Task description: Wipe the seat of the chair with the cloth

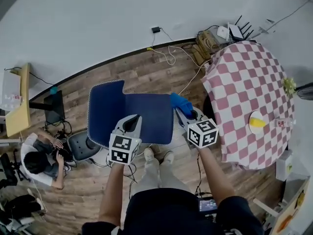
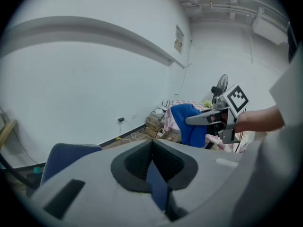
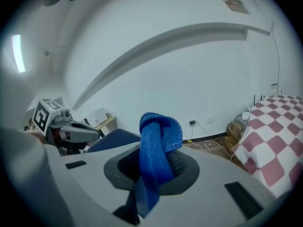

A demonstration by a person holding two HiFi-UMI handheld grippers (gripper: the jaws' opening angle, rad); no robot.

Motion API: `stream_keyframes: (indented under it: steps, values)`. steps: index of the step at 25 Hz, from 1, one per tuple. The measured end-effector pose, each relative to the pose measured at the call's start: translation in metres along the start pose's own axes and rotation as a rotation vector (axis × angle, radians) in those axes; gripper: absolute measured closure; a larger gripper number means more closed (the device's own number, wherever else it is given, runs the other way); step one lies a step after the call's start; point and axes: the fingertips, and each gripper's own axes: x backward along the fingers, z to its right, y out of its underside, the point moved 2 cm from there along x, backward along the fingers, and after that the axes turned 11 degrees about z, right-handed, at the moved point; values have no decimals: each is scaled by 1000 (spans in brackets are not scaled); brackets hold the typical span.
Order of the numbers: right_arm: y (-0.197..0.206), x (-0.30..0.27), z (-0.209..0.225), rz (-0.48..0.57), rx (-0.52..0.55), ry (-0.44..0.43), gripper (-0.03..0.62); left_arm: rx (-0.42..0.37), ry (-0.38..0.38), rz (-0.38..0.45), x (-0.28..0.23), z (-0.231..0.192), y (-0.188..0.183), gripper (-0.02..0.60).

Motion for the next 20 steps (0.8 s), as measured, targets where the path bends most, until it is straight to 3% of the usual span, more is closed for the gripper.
stream_keyframes:
  steps: [6, 10, 20]
  values:
    - [-89, 33, -32, 152, 75, -34, 533, -25, 21, 160, 30, 23, -84, 565]
    - [-143, 52, -52, 264, 142, -48, 533, -76, -9, 275, 48, 32, -139, 565]
    - [-239, 126, -108, 461, 310, -77, 533, -181, -53, 479, 113, 59, -221, 563]
